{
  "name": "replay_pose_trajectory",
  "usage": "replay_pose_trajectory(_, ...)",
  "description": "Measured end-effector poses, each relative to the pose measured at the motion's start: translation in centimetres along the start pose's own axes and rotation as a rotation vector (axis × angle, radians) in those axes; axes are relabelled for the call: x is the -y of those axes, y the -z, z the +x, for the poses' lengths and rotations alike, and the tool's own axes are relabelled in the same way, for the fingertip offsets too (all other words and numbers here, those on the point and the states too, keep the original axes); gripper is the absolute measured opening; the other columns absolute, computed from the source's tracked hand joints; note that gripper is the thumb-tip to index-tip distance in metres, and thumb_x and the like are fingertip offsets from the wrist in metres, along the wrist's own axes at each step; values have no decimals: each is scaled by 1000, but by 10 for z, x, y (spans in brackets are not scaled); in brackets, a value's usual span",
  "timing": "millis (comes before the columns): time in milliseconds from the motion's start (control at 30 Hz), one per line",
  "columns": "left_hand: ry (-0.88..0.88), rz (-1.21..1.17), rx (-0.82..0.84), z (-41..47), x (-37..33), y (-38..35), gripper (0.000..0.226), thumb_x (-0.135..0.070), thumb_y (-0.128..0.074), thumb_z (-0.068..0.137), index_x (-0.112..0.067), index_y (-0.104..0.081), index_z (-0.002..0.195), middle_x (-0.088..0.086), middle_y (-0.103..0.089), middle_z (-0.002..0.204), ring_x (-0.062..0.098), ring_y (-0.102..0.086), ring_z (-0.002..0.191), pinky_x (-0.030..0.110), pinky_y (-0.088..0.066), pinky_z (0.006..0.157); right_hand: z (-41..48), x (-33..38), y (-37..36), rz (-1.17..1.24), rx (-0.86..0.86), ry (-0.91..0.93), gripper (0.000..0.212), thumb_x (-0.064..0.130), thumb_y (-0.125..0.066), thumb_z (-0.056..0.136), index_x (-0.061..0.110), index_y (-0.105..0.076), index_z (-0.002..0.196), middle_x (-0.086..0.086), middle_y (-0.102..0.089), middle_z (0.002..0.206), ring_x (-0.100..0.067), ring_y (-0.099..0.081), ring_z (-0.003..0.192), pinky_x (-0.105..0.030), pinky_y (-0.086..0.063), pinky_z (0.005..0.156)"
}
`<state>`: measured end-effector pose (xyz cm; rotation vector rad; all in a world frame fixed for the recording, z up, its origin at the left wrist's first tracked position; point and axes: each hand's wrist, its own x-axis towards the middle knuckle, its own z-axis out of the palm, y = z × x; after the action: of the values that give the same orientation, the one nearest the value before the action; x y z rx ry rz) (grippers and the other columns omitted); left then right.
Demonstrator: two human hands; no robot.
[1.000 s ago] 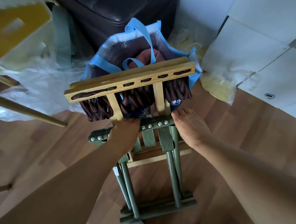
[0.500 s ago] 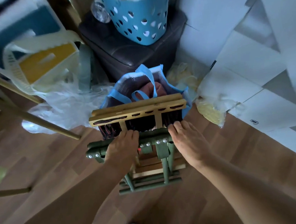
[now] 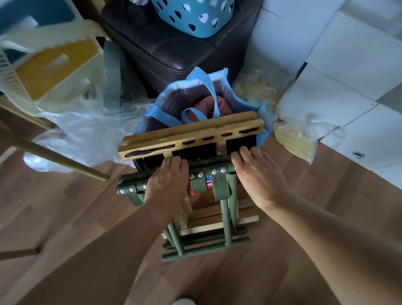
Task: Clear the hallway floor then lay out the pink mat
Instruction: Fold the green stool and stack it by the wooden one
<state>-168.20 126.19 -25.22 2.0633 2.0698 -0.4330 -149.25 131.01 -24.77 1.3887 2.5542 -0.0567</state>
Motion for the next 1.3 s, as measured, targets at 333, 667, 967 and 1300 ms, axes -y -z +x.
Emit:
replay_pose_trajectory(333,37,9,-20,4,9,-12,49,4,-53,83,-9,-41,129,6,-45,125,21,-45,113,29,-50,76,14,16,-13,131,23,-49,31,-6,-44,85,3,-50,115,-13,-55,106,-28,-57,93,-36,-49,83)
replay_pose_trajectory(667,-23,-8,-41,1,14,-17,79,5,-61,75,-10,-24,144,5,-46,129,22,-45,116,30,-45,90,10,18,-19,150,-10,-68,32,-4,-41,88,1,-51,118,-16,-57,106,-30,-57,94,-37,-49,86)
replay_pose_trajectory(967,-63,-6,-32,-2,9,-37,43,-12,-56,89,-14,-42,130,2,-54,121,19,-49,113,29,-45,88,-7,24,-39,193,53,-38,43,-1,-36,92,3,-37,135,-15,-50,125,-29,-51,110,-34,-46,95)
replay_pose_trajectory(1300,-94,-110,41,13,5,-81,53,-22,-57,90,-14,-35,138,6,-51,132,24,-46,122,36,-41,98,-1,32,-83,185,46,67,40,6,-41,94,7,-41,134,-10,-48,131,-25,-45,118,-35,-37,106)
